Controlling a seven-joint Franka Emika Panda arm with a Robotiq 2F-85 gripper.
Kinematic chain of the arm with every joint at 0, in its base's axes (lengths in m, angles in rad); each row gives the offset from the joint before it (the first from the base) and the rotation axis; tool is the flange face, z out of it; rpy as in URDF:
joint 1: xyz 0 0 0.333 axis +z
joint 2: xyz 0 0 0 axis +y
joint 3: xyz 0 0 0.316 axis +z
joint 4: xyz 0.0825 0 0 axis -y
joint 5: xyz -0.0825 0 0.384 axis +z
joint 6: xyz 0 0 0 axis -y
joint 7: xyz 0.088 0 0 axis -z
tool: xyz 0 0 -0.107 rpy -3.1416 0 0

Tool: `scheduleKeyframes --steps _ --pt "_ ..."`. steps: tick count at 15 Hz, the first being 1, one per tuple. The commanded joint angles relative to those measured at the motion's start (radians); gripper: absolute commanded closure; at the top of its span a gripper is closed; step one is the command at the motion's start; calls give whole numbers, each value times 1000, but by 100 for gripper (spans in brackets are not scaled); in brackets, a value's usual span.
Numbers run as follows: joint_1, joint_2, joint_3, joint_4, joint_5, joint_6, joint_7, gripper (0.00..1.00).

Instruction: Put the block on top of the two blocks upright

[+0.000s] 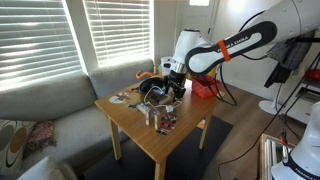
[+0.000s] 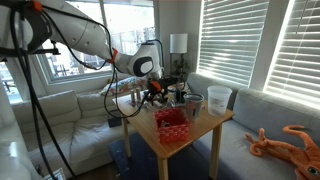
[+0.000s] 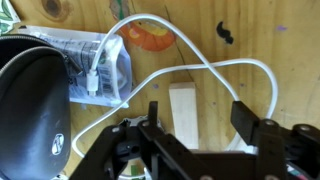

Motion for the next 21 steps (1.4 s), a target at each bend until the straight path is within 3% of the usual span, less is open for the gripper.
scheduleKeyframes --steps 1,7,13,14,15,16,19,21 --pt "-28 63 34 78 24 -27 15 28" --pt "-44 117 70 126 51 -28 12 33" --pt "-45 134 79 148 14 -53 27 72" --pt "-44 132 77 150 5 -58 33 86" --pt "-44 131 76 153 1 -69 34 89" --pt "-44 128 76 157 -4 -79 34 87" --pt "-48 127 74 164 -12 -113 33 49" --pt "-51 128 74 167 -10 -125 29 43"
